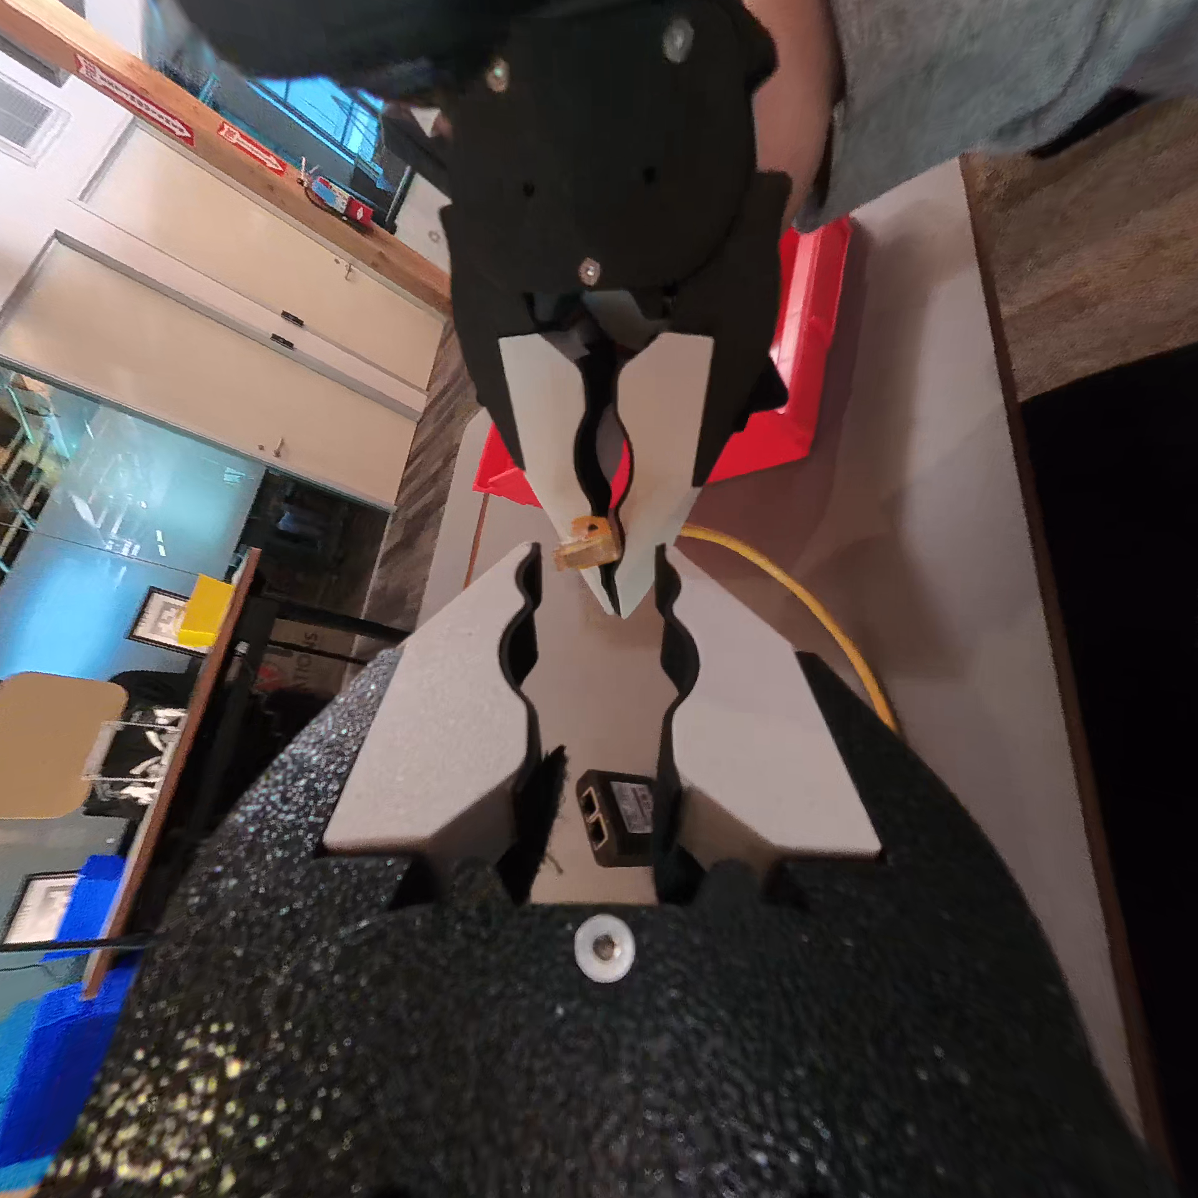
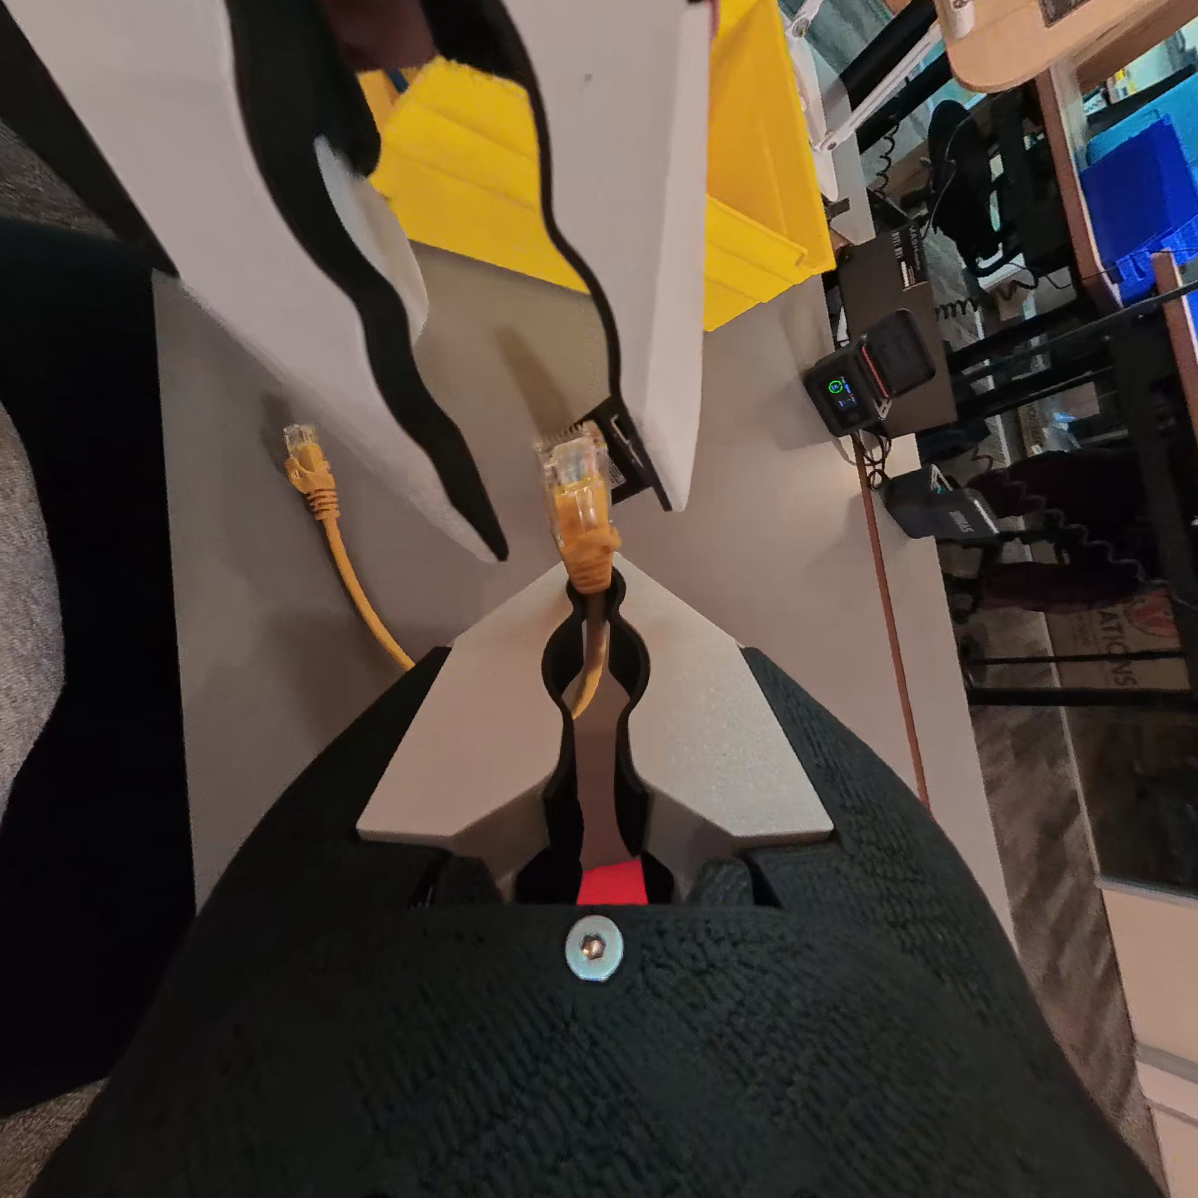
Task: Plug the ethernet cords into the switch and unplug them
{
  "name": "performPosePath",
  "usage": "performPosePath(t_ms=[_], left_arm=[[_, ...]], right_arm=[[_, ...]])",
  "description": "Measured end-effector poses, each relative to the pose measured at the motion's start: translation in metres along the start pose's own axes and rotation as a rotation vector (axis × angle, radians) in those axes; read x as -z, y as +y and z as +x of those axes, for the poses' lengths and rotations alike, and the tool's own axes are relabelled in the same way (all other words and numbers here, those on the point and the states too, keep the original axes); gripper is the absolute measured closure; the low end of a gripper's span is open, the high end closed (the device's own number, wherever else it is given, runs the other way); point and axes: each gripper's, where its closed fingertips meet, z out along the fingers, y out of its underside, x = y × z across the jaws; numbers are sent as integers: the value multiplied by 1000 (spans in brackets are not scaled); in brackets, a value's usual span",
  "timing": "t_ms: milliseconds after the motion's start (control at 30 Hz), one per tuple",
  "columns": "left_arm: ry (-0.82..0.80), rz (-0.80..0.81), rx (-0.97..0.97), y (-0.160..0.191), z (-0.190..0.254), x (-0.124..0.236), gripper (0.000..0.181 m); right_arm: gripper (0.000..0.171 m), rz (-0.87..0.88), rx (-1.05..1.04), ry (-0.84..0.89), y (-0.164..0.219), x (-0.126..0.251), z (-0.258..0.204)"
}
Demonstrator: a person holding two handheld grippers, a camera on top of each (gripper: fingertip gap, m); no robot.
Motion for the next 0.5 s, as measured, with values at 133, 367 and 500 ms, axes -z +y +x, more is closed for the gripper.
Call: performPosePath(t_ms=[133,367,500], left_arm=[[43,12,107,0,0,-1,167],[8,59,184,-1,-7,1,171],[-94,136,345,1,-29,4,172]], right_arm=[[171,-6,23,9,-2,-1,-1],[170,27,1,81,-7,2,12],[156,108,-120,167,-13,7,31]])
